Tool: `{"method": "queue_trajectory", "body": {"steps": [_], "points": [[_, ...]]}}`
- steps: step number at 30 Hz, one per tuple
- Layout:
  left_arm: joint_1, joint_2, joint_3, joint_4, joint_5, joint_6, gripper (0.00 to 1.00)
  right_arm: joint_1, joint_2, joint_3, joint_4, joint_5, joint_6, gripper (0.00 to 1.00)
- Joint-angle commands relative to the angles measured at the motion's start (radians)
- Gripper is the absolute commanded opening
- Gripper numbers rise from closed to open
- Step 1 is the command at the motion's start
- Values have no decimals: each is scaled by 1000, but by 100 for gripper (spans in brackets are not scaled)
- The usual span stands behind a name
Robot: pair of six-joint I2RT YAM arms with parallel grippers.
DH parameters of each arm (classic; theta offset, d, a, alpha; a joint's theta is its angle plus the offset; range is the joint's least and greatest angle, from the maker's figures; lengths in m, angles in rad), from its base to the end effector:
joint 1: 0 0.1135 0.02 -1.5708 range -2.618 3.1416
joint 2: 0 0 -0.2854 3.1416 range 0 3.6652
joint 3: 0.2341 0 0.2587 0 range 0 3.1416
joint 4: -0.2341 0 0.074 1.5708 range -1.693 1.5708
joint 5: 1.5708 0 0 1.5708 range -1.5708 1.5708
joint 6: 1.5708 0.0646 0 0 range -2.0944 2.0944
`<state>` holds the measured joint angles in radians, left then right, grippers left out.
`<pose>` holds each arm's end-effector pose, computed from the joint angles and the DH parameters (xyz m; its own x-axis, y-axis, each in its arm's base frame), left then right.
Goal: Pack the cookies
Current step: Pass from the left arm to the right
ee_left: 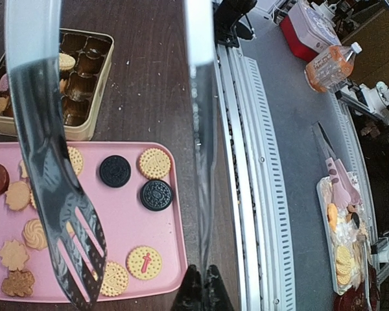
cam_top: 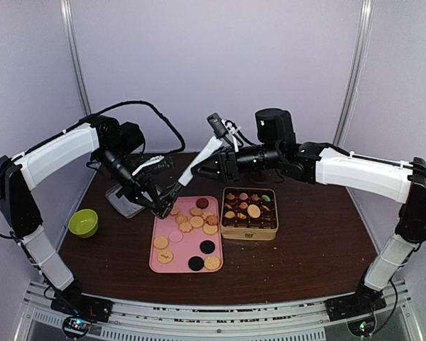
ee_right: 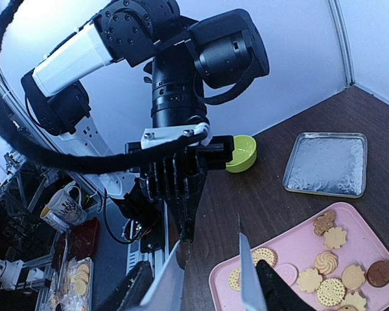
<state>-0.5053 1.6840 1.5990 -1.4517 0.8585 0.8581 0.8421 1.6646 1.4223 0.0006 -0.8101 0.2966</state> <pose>0.2494 -0.1938 0.3193 -0.3154 0.7396 -0.5946 0.8833 -0.0003 -0.4688 0.2451 0.3449 0.3672 -0.4396 -0.1899 -0.8779 -0.8932 -0.0105 0.4496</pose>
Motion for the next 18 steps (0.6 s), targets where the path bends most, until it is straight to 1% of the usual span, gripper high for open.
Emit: {"method": "queue_trajectory", "body": {"steps": [1,5,9,12,18], "points": [[-7,8,20,-10,13,25,0,8,25,34,59,-34,24,51],[-10,9,19,-10,15,26,0,8,34,37,125,-46,68,50],[-9,15,25,-10,19,23,0,13,38,6,246,-55,138,47],[-9,14,27,-10,19,23,0,23,47,5,232,-40,128,46],[-9,15,27,-10,8,19,0,40,55,14,138,-16,64,40]]}}
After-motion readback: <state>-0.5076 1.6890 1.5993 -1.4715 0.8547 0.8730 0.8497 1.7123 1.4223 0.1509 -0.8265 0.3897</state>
